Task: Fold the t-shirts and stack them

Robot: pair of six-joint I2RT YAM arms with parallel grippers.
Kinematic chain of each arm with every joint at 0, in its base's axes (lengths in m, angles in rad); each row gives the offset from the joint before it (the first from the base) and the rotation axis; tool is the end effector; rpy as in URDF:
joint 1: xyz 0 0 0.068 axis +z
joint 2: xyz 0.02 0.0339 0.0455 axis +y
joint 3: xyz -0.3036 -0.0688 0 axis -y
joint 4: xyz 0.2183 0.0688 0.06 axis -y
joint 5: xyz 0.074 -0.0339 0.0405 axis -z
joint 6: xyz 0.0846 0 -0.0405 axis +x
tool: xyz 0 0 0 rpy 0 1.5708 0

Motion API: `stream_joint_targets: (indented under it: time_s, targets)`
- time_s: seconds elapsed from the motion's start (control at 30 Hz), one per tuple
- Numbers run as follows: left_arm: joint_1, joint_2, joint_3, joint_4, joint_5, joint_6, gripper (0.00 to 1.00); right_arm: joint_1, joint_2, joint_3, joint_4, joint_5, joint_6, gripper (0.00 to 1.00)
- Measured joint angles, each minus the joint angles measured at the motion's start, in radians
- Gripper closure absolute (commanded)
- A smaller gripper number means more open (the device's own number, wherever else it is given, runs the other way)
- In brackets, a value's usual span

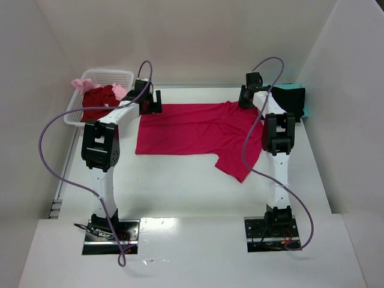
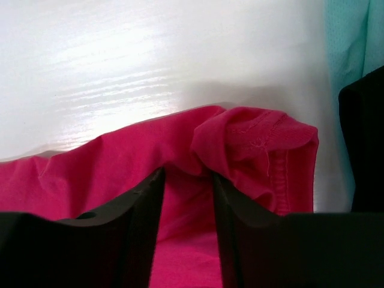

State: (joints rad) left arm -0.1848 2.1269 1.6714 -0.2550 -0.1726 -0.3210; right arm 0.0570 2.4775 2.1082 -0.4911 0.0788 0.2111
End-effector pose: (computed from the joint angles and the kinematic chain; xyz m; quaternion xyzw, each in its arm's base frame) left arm 0.5158 -0.0816 0.2266 -0.0975 0.9010 -0.0281 0.4218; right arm 0.5870 0.0268 0.1577 0.0858 0.9330 0.0098 0.3493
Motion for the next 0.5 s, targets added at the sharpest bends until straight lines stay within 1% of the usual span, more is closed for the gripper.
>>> stream_joint_targets:
  time_s: [0.1, 0.13, 0.2, 0.23, 0.33, 0.37, 0.47, 0.5]
  targets:
    - [0.0, 0.0, 0.009, 0.0, 0.0, 0.0, 0.01, 0.0, 0.006, 0.019, -0.019, 0.001, 0.0, 0.47]
    - [0.0, 0.0, 0.011, 0.0, 0.0, 0.0, 0.01, 0.001, 0.005, 0.02, -0.021, 0.003, 0.0, 0.39]
    - [0.0, 0.0, 0.016, -0.004, 0.002, 0.0, 0.01, 0.001, 0.002, 0.018, -0.021, 0.008, 0.003, 0.34]
    - [0.0, 0.0, 0.02, -0.008, 0.006, 0.0, 0.01, 0.001, -0.006, 0.01, -0.021, 0.01, 0.002, 0.3]
    - [0.0, 0.01, 0.042, -0.009, 0.018, 0.0, 0.01, -0.005, -0.062, -0.047, -0.024, 0.01, 0.002, 0.26]
    - [0.0, 0.021, 0.06, -0.008, 0.022, 0.0, 0.01, -0.006, -0.092, -0.074, -0.026, 0.008, 0.002, 0.26]
    - [0.0, 0.057, 0.097, 0.002, 0.042, -0.004, 0.01, -0.013, -0.198, -0.143, -0.026, -0.008, 0.003, 0.2]
    - [0.0, 0.064, 0.099, 0.006, 0.048, -0.005, 0.01, -0.016, -0.229, -0.153, -0.025, -0.011, 0.003, 0.2]
